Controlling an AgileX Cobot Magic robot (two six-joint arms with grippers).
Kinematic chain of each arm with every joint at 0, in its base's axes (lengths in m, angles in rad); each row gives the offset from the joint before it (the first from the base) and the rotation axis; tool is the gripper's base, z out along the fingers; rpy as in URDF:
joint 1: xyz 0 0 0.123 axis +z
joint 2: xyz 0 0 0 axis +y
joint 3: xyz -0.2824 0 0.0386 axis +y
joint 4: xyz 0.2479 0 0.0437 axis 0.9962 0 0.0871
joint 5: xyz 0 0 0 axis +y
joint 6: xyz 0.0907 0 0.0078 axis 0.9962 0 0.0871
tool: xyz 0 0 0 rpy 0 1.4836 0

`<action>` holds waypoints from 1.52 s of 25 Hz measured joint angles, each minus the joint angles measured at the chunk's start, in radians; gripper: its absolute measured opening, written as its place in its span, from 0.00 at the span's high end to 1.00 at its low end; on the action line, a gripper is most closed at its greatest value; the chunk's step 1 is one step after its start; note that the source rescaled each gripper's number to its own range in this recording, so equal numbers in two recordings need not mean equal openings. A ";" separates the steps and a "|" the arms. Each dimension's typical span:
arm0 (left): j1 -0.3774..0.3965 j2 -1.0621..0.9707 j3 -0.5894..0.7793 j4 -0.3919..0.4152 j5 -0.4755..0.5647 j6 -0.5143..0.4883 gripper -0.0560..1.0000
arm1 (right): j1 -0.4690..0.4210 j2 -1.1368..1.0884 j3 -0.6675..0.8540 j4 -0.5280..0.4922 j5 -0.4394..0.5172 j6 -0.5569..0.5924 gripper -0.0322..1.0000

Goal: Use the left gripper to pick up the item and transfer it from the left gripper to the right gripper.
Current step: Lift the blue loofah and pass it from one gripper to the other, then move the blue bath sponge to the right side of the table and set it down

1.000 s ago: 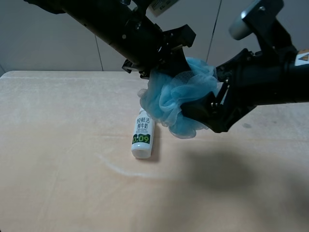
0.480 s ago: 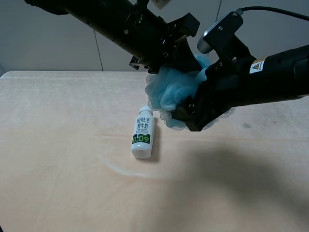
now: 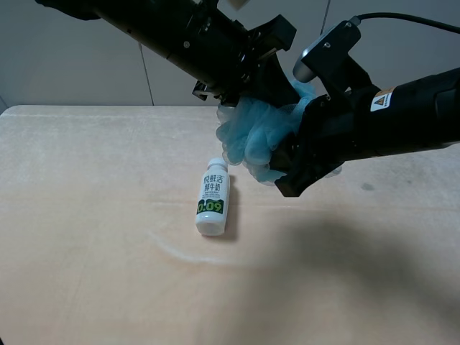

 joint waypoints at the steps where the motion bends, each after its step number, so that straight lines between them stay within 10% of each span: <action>1: 0.001 0.000 0.000 -0.001 0.000 0.000 0.93 | 0.000 0.000 0.000 -0.001 0.000 0.000 0.79; 7: 0.006 -0.002 -0.003 0.005 -0.032 -0.027 0.19 | 0.000 0.001 0.000 -0.001 -0.015 0.001 0.82; 10: 0.011 -0.002 -0.003 0.022 -0.039 -0.031 0.06 | 0.000 0.001 0.000 -0.001 -0.024 0.002 0.84; 23: 0.034 -0.180 -0.003 0.312 0.031 -0.185 0.00 | 0.000 0.003 -0.001 -0.001 -0.032 0.001 0.88; 33: 0.269 -0.420 -0.003 0.443 0.230 -0.267 0.00 | 0.000 0.003 -0.001 -0.001 -0.030 0.003 0.89; 38: 0.373 -0.572 -0.003 0.634 0.331 -0.343 0.00 | 0.000 0.003 -0.001 -0.001 -0.030 0.003 0.89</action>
